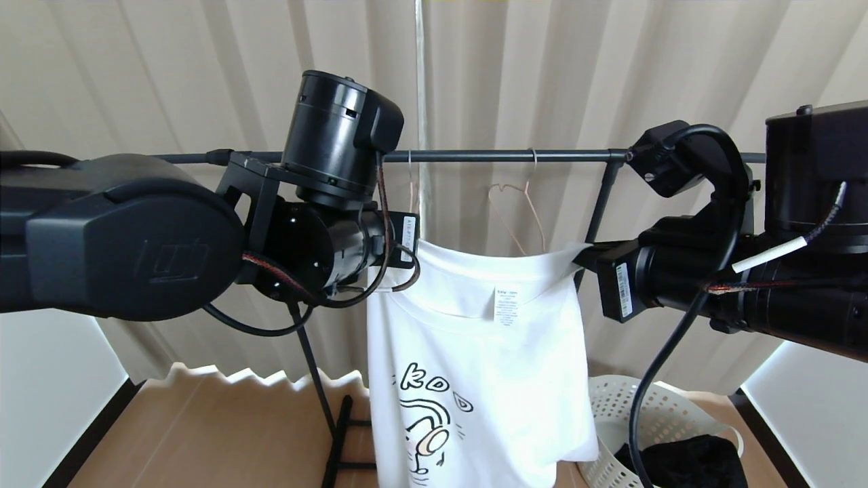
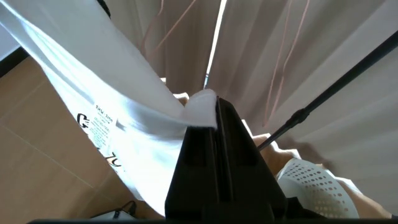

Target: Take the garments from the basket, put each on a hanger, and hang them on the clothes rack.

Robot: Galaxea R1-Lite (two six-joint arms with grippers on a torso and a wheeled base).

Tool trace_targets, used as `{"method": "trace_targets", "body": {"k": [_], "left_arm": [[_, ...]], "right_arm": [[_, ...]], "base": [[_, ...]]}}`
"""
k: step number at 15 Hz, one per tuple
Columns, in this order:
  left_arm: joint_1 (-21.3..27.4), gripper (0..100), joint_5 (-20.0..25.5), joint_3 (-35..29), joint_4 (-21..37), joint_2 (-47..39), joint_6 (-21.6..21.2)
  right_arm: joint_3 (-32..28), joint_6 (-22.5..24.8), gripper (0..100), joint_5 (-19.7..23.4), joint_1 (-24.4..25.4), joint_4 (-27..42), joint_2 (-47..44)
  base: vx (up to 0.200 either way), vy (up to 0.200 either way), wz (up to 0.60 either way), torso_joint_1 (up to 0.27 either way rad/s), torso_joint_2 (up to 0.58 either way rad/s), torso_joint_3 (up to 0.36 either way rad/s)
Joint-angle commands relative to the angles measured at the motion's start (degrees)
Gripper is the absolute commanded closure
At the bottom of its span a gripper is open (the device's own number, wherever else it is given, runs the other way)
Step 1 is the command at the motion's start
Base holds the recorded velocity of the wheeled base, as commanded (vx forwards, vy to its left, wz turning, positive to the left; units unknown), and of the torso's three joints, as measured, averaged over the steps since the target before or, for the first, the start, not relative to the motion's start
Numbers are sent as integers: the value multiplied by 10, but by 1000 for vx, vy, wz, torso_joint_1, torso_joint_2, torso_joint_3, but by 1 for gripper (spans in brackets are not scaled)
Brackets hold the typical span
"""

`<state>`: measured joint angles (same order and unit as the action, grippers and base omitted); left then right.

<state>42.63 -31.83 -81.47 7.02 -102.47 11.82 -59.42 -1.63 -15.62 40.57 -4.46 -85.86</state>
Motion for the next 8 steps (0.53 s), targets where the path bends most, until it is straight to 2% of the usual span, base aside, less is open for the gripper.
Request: {"method": "trace_targets", "body": {"k": [1, 5, 6, 8], "left_arm": [[0, 100, -1, -4, -1, -1, 0], [0, 100, -2, -5, 0, 7, 0], [0, 0, -2, -4, 0, 9, -2], [3, 0, 3, 1, 1, 20, -1]], "right_arm": [[-1, 0, 100, 0, 0, 0, -1], [-1, 0, 100, 0, 0, -3, -2], [0, 1, 100, 0, 0, -4, -3], [0, 1, 100, 0, 0, -5, -2]], "base": [[0, 0, 0, 0, 0, 0], [0, 0, 0, 0, 0, 0], [0, 0, 0, 0, 0, 0], [0, 0, 0, 0, 0, 0]]}}
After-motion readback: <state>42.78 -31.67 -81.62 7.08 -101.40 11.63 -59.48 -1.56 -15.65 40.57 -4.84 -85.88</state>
